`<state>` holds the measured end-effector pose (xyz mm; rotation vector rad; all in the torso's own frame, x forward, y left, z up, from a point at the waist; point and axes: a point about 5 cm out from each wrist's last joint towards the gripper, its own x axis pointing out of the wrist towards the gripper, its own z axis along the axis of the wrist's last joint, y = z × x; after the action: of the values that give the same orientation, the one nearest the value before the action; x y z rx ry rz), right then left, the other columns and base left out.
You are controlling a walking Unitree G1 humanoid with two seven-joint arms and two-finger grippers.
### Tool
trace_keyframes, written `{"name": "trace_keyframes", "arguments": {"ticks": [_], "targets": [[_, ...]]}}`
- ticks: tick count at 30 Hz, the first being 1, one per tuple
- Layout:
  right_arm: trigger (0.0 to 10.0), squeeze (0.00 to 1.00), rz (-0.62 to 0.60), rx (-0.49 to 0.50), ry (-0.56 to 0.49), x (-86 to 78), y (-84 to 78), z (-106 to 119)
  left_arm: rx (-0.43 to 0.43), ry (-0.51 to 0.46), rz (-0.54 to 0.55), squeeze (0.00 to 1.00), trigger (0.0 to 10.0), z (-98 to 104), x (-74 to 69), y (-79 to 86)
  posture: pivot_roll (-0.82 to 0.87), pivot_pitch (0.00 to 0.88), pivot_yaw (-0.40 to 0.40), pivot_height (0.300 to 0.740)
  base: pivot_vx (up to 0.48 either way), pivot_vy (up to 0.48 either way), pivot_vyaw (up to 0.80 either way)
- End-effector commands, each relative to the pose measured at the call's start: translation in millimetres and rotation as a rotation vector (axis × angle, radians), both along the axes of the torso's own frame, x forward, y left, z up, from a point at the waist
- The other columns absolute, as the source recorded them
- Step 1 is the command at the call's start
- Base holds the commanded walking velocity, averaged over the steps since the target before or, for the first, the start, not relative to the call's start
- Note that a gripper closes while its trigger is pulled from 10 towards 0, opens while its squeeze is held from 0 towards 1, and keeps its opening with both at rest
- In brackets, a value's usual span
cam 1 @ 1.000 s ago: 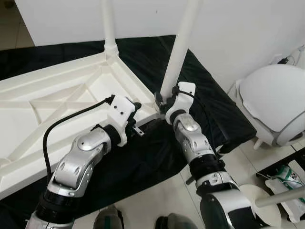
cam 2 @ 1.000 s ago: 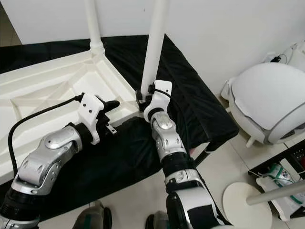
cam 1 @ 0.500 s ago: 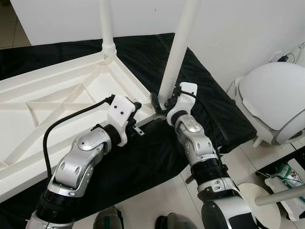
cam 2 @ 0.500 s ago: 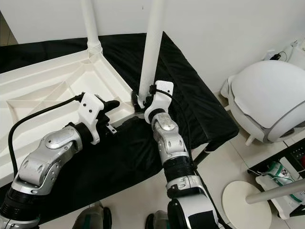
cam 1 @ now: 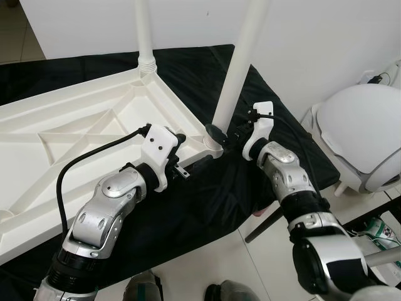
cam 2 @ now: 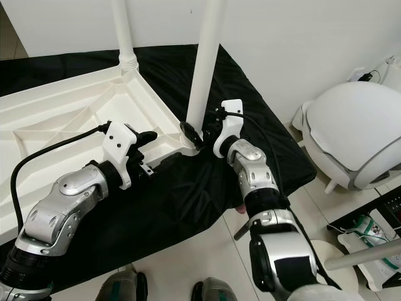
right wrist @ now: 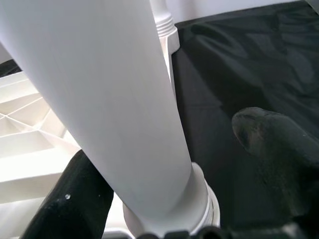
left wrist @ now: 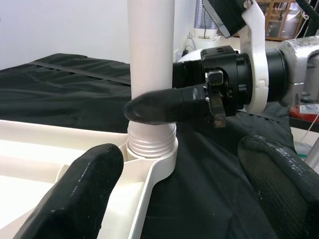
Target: Building children table
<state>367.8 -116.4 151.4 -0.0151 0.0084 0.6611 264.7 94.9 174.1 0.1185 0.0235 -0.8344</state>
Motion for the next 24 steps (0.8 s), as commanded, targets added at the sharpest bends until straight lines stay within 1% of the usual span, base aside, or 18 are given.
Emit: {"name": "trace_keyframes", "arguments": {"ticks": [1,2,5,6,9,10,11,12,13,15,16,20,21,22,24], "targets": [[10.0,0.00,0.035,-0.015,-0.005,3.7,-1.2,1,0.006,0.002,-0.013,0.00,10.0,0,1.1,-1.0,0.03,0.000,-0.058,0.740,0.000,0.000,0.00],[10.0,0.00,0.062,-0.013,0.002,4.7,2.4,1,0.008,-0.001,-0.012,0.00,10.0,1,1.3,-0.5,0.03,0.000,-0.058,0.740,0.000,0.000,0.00],[10.0,0.00,0.080,-0.011,0.008,5.1,4.9,1,0.008,-0.002,-0.012,0.00,10.0,1,1.4,-0.1,0.03,0.000,-0.058,0.740,0.000,0.000,0.00],[10.0,0.00,0.102,-0.017,0.010,5.5,8.8,0,0.009,-0.004,-0.011,0.00,10.0,1,1.4,0.2,0.04,0.000,-0.057,0.740,0.000,0.000,0.00],[10.0,0.00,0.120,-0.022,0.011,5.5,12.2,-2,0.010,-0.005,-0.009,0.00,10.0,1,1.3,0.5,0.04,0.000,-0.057,0.740,0.000,0.000,0.00],[9.9,0.00,0.161,-0.052,0.016,4.5,18.4,-7,0.011,-0.008,-0.003,0.00,10.0,2,1.6,1.6,0.04,0.000,-0.060,0.740,0.000,0.000,0.00],[9.9,0.00,0.161,-0.052,0.016,4.5,18.4,-7,0.011,-0.008,-0.003,0.00,10.0,2,1.6,1.6,0.04,0.000,-0.060,0.740,0.000,0.000,0.00],[4.5,0.00,0.168,-0.063,0.024,4.0,19.4,-9,0.011,-0.008,0.000,0.00,10.0,2,1.8,2.1,0.05,0.000,-0.060,0.740,0.000,0.000,0.00],[0.4,0.00,0.168,-0.069,0.037,3.5,18.8,-12,0.010,-0.009,0.004,0.00,10.0,3,2.0,2.5,0.05,0.000,-0.063,0.740,0.000,0.000,0.00],[0.4,0.00,0.168,-0.069,0.037,3.5,18.8,-12,0.010,-0.009,0.004,0.00,10.0,3,2.0,2.5,0.05,0.000,-0.063,0.740,0.000,0.000,0.00],[0.0,0.00,0.170,-0.068,0.048,3.1,17.7,-14,0.010,-0.009,0.006,0.00,10.0,3,2.0,2.7,0.05,0.000,-0.063,0.740,0.000,0.000,0.00],[0.0,0.00,0.178,-0.070,0.055,2.7,15.3,-17,0.009,-0.011,0.010,0.00,10.0,3,2.3,2.9,0.05,0.000,-0.064,0.740,0.000,0.000,0.00],[0.0,0.00,0.177,-0.074,0.056,2.1,8.5,-19,0.006,-0.010,0.012,0.00,10.0,3,1.8,3.2,0.05,0.000,-0.063,0.740,0.000,0.000,0.00],[0.0,0.00,0.177,-0.074,0.056,2.1,8.5,-19,0.006,-0.010,0.012,0.00,10.0,3,1.8,3.2,0.05,0.000,-0.063,0.740,0.000,0.000,0.00],[0.0,0.00,0.173,-0.069,0.061,1.3,3.1,-21,0.004,-0.008,0.012,0.00,10.0,3,1.9,3.1,0.04,0.000,-0.060,0.740,0.000,0.000,0.00]]}}
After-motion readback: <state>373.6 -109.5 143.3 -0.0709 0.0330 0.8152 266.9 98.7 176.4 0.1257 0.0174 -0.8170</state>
